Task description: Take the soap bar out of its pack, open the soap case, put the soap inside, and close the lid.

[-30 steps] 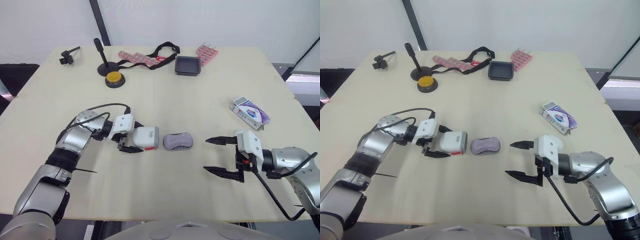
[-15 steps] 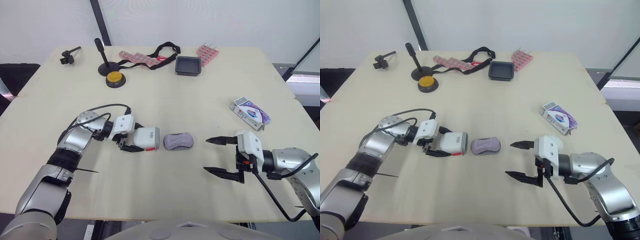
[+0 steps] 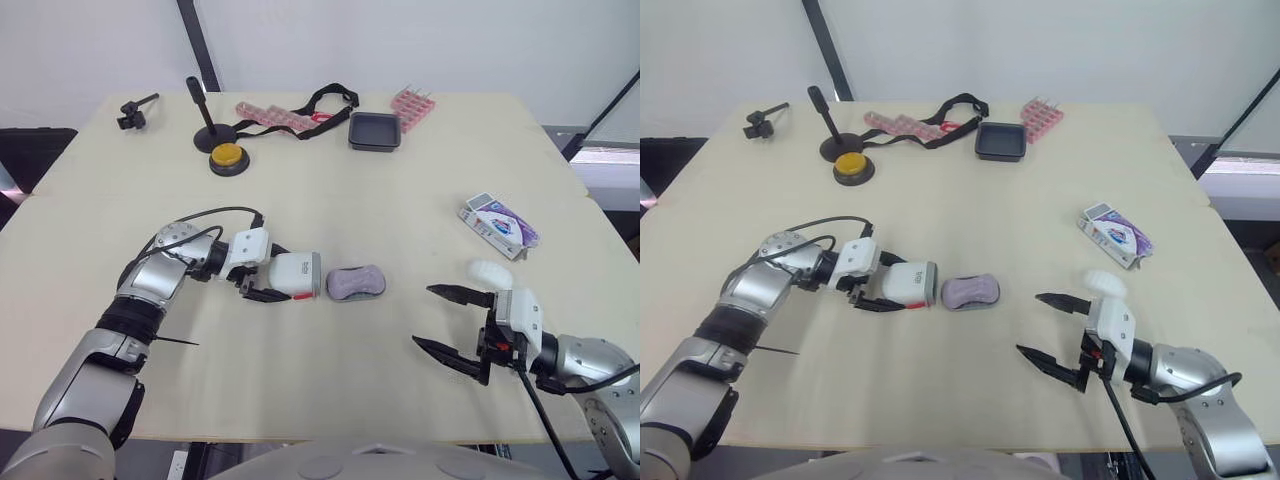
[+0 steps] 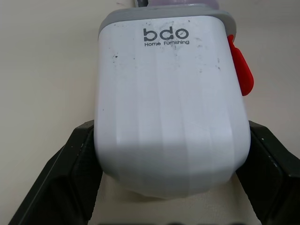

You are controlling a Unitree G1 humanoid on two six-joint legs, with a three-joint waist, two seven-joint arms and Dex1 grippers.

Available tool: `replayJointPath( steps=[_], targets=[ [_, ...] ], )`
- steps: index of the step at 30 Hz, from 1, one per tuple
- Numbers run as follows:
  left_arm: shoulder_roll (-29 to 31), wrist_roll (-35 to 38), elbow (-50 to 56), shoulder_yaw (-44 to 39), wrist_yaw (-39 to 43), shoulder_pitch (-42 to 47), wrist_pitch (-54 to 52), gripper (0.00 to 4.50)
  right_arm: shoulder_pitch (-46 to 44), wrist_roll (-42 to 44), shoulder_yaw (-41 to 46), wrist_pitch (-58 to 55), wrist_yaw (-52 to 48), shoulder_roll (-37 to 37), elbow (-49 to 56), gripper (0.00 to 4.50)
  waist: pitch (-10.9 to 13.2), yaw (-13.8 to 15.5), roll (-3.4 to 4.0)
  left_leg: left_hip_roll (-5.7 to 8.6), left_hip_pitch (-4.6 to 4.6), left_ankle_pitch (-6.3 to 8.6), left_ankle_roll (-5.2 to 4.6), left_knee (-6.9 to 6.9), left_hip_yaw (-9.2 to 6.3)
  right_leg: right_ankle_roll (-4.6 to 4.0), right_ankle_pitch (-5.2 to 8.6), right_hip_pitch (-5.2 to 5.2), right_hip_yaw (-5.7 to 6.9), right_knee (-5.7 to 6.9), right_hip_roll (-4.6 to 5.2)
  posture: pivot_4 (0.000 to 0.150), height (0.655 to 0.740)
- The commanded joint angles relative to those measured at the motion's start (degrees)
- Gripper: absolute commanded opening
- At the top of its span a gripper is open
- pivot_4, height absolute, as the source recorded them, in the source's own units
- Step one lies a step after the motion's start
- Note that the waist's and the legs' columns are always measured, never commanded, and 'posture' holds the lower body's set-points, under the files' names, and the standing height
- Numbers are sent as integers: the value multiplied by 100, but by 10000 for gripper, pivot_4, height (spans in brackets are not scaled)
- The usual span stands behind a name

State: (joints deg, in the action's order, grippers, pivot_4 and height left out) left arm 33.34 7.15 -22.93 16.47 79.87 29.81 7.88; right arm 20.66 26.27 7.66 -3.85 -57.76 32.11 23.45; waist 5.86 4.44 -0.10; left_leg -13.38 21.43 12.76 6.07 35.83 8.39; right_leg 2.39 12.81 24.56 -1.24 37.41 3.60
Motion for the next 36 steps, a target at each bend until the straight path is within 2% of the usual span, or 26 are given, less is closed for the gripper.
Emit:
replayJointPath(
  steps=[1,6,9,12,16,18,24,26,36],
  targets=[
    [78,181,265,-220,15,-33,-20,34495,82,132,185,142,76,-33,-5,45000,0,1,0,0,1,0,0,0,0,0,0,0,0,-2,0,1500,7291],
    [232,228,406,-249,141,-149,-50,34495,-55,76,288,174,-133,284,-165,45000,1,-10,1,1,0,0,0,-2,0,0,0,-2,0,-3,0,1500,7291],
    [420,175,514,-179,279,-223,-135,34495,-781,-32,197,-198,-370,926,-333,45000,3,-57,3,1,-2,0,1,-2,1,0,0,-2,-2,-4,-1,1500,7291],
    [471,182,583,-169,296,-249,-232,34495,-1709,-199,-311,-797,-501,1452,-163,45000,4,-68,6,1,-11,-2,-1,-2,2,-1,0,-9,-2,0,-3,1500,7291],
    [467,176,627,-174,239,-264,-377,34495,-2579,-252,-887,-1511,-468,1637,-7,45000,4,-25,5,0,-9,-5,-2,-11,-4,7,-4,-10,6,2,-15,1500,7291],
    [465,171,646,-179,232,-270,-409,34495,-2662,-252,-942,-1621,-449,1653,14,45000,4,38,5,0,-10,-4,-2,-14,-7,24,-14,-9,14,-5,-18,1500,7291],
    [403,147,831,-111,181,-352,-494,34495,-4545,-796,-2497,-2455,-691,1012,-539,45000,5,-39,4,8,-6,-5,1,-7,-1,14,-8,0,12,6,-14,1500,7291],
    [393,148,850,-109,180,-356,-515,34495,-4901,-915,-2800,-2549,-812,853,-721,45000,5,-38,4,0,-9,-16,20,-10,-2,5,-3,0,11,13,-15,1500,7291],
    [405,159,934,-111,153,-398,-547,34495,-5345,-1339,-3367,-2636,-882,442,-1254,45000,5,18,4,4,-5,-27,42,-11,-6,25,-15,4,14,6,-20,1500,7291]
  ],
)
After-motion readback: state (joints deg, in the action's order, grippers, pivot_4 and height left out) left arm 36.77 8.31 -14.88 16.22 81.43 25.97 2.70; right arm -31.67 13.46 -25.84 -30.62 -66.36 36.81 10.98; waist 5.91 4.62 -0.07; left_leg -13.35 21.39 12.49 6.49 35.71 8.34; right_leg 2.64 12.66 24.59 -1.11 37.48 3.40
